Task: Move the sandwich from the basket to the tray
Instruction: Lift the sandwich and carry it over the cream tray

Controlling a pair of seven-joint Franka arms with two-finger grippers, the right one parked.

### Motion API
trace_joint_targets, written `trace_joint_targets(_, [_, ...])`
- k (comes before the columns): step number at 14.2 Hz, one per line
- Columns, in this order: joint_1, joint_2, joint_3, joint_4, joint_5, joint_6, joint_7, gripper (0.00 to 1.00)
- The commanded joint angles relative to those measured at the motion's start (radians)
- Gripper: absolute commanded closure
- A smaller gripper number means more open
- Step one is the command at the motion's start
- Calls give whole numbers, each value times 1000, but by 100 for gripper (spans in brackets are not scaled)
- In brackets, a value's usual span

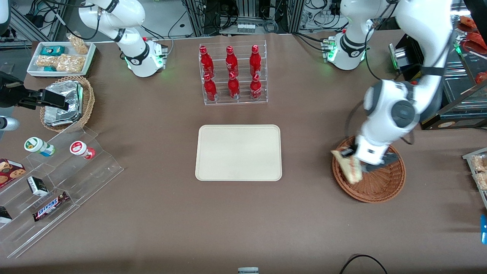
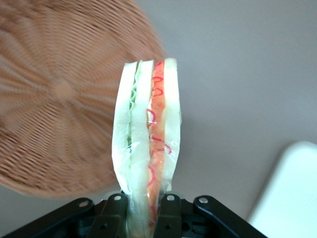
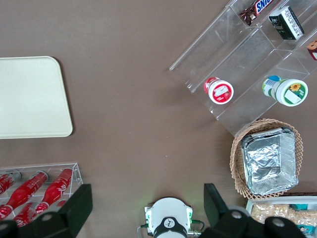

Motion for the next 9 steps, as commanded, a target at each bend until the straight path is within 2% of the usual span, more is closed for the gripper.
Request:
trace_joint_targets(1, [-161,23,8,53,5,-41,-29,90])
trace_joint_targets(4, [-327,138,9,149,5,-44,-39,90])
trace_joint_targets(6, [-437,245,14,260,31,-46,-171,88])
trace_joint_targets(9, [-539,417,14,425,236,-44,-425,88])
